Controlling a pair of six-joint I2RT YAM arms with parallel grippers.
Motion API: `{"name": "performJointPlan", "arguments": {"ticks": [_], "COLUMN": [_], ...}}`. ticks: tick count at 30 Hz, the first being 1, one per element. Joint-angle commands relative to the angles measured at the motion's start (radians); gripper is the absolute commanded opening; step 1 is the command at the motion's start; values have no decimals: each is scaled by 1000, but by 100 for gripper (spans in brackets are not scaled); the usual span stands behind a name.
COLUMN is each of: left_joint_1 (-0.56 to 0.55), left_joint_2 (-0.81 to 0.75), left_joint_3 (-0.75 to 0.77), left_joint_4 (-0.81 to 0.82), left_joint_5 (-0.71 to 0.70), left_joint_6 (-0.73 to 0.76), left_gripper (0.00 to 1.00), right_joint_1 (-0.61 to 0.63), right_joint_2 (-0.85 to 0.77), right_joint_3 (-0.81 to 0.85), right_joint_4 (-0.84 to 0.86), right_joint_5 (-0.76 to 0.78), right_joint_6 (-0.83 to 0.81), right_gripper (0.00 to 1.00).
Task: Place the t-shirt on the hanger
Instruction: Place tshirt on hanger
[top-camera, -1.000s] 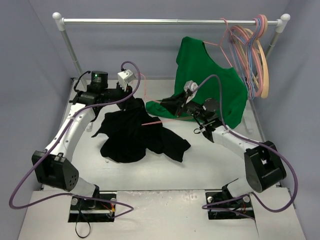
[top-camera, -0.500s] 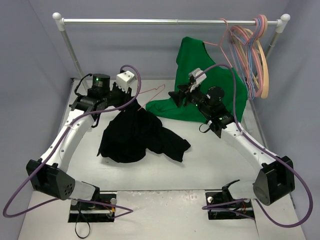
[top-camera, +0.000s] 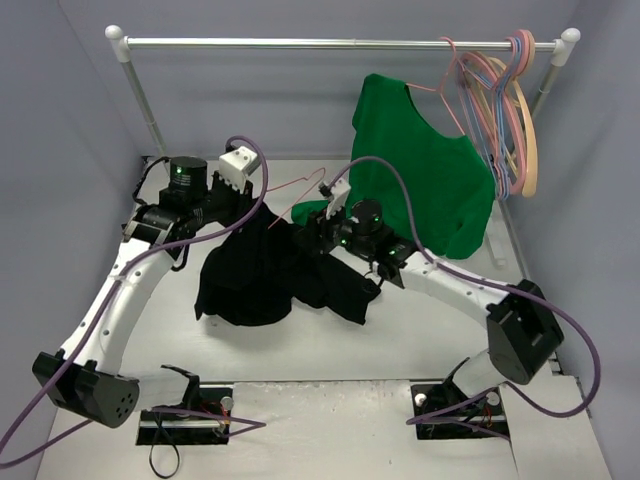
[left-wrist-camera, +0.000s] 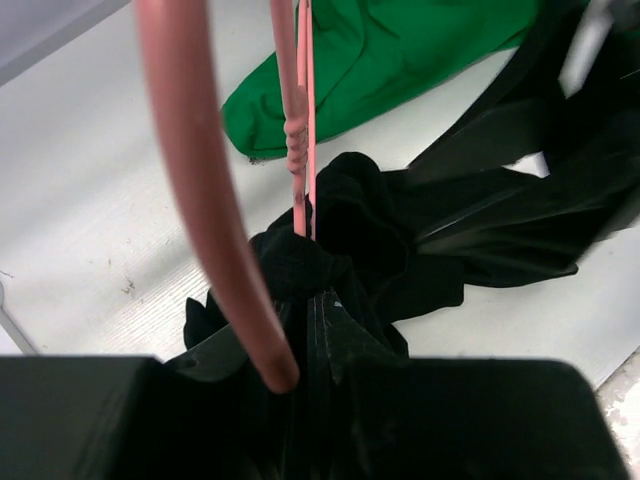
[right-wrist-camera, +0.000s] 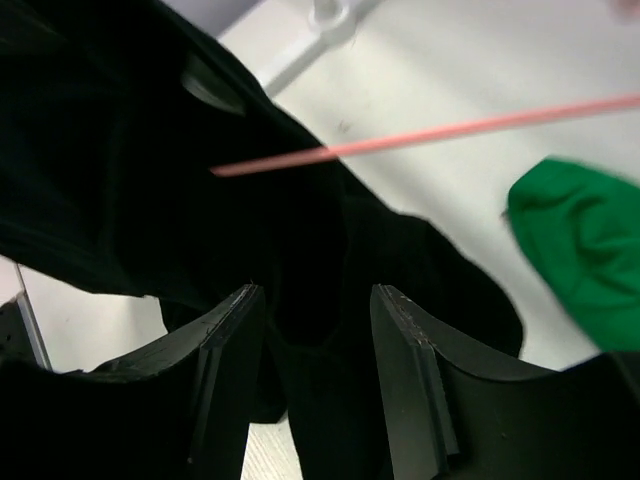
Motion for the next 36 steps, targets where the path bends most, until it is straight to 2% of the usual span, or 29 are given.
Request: {"name": "performJointPlan", "arguments": {"ticks": [1, 8, 11, 12, 14, 15, 18, 24, 28, 32, 36], "left_joint_1": [-4, -4, -4, -4, -4, -4, -6, -21, -30, -38, -50], "left_joint_2": [-59, -126, -149, -156, -180, -188, -225, -281, -301, -306, -297], "left_joint_3": [16, -10, -23, -26, -43, -49, -76, -119, -144, -153, -144], "left_joint_4": [37, 14, 3, -1, -14, -23, -46, -73, -87, -120, -152], "left_joint_5": [10, 11, 27, 30, 34, 39, 50, 90, 111, 70, -86], "left_joint_6": [-42, -66, -69, -69, -69, -68, -60, -32, -11, 32, 61], "left_gripper": [0, 0, 0, 0, 0, 0, 0, 0, 0, 0, 0], "right_joint_1": [13, 42, 42, 42, 34, 28, -24, -163, -214, -250, -263], "right_joint_2": [57, 172, 196, 196, 195, 193, 187, 182, 195, 222, 236], "right_joint_3": [24, 85, 93, 91, 88, 88, 96, 116, 168, 218, 271], "right_joint_4": [119, 144, 153, 159, 162, 158, 130, 66, 3, -40, -83], "right_joint_5": [21, 49, 92, 107, 142, 149, 141, 90, 75, 67, 70], "right_joint_6": [76, 76, 69, 66, 50, 44, 30, 21, -19, -36, -60], "right_gripper": [47, 47, 38, 28, 18, 9, 0, 0, 0, 0, 0]}}
